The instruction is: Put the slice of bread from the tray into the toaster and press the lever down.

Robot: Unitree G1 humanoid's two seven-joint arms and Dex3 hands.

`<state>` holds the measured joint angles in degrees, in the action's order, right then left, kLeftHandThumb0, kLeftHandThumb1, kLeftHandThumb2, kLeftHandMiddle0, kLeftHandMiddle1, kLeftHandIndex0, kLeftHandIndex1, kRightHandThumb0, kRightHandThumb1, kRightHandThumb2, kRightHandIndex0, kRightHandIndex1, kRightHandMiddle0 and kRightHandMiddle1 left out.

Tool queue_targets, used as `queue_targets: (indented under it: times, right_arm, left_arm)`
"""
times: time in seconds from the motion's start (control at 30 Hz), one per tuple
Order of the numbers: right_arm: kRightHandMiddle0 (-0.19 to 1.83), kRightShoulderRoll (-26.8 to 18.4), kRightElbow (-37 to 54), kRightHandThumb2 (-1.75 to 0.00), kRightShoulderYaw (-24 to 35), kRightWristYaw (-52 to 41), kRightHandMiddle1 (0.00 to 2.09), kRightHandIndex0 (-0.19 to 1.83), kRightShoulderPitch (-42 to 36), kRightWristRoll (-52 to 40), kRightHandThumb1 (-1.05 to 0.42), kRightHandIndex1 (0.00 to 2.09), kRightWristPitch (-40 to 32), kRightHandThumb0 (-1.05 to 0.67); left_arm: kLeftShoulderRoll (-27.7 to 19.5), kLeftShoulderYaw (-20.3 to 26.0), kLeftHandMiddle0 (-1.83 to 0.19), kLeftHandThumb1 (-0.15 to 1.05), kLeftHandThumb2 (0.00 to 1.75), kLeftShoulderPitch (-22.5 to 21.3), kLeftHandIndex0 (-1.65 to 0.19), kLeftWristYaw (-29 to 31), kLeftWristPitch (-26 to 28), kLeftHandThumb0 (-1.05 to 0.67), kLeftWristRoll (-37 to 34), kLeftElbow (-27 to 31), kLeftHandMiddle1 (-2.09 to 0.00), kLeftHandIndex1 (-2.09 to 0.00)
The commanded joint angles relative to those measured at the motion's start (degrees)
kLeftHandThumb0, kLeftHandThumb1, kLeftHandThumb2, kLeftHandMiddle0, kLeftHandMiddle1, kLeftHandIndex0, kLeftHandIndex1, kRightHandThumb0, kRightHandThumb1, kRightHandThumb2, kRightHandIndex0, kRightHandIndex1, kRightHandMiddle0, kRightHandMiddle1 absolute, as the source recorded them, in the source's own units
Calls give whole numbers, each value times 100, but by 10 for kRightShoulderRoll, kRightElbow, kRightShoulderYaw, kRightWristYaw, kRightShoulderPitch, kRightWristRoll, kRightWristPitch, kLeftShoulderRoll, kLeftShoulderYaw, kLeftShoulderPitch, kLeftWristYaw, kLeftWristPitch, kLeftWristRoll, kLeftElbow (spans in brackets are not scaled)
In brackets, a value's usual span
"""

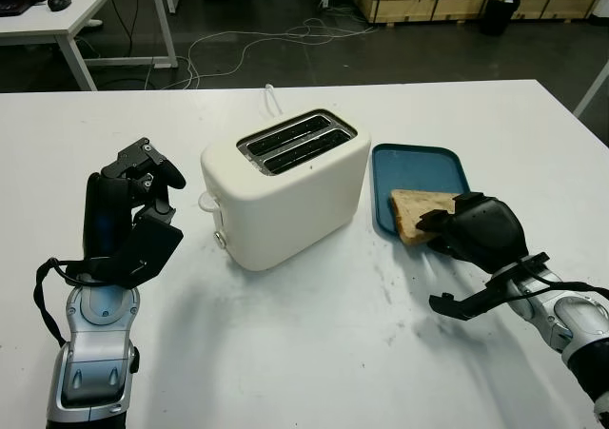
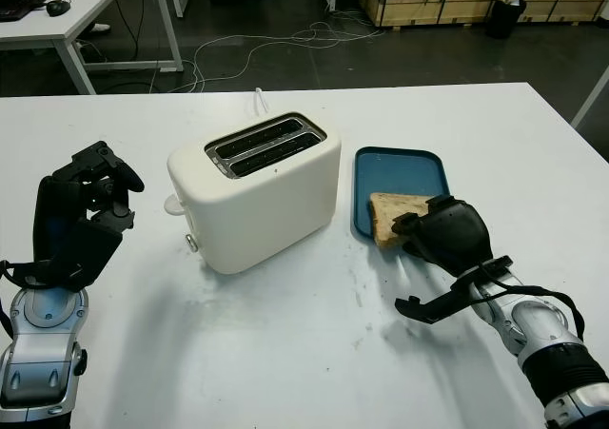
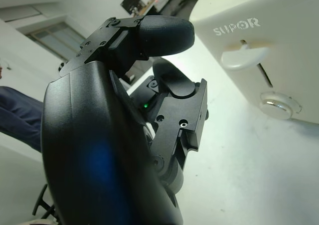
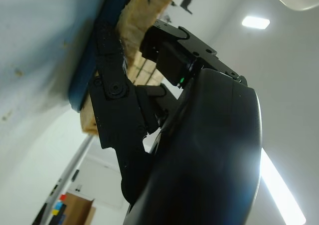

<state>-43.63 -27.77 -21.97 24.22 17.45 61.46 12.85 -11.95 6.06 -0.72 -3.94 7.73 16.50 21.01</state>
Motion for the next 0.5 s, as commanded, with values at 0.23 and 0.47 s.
queue_targets:
  times: [0.23,0.47]
  right_arm:
    - [70,-2,-12,-33,17,67,151,93,7,-40,-92,175,55,-36]
    - [58,-13,-30,-31,19,117,166,91,40,-39,-92,175,77,-36]
  left_arm:
    - [-1,-1,-105,92,84,-7,-69,1,-1,0,2,5,-175,-175]
    - [-1,-1,-104,92,84,-5,-69,0,-10,0,0,2,-175,-175]
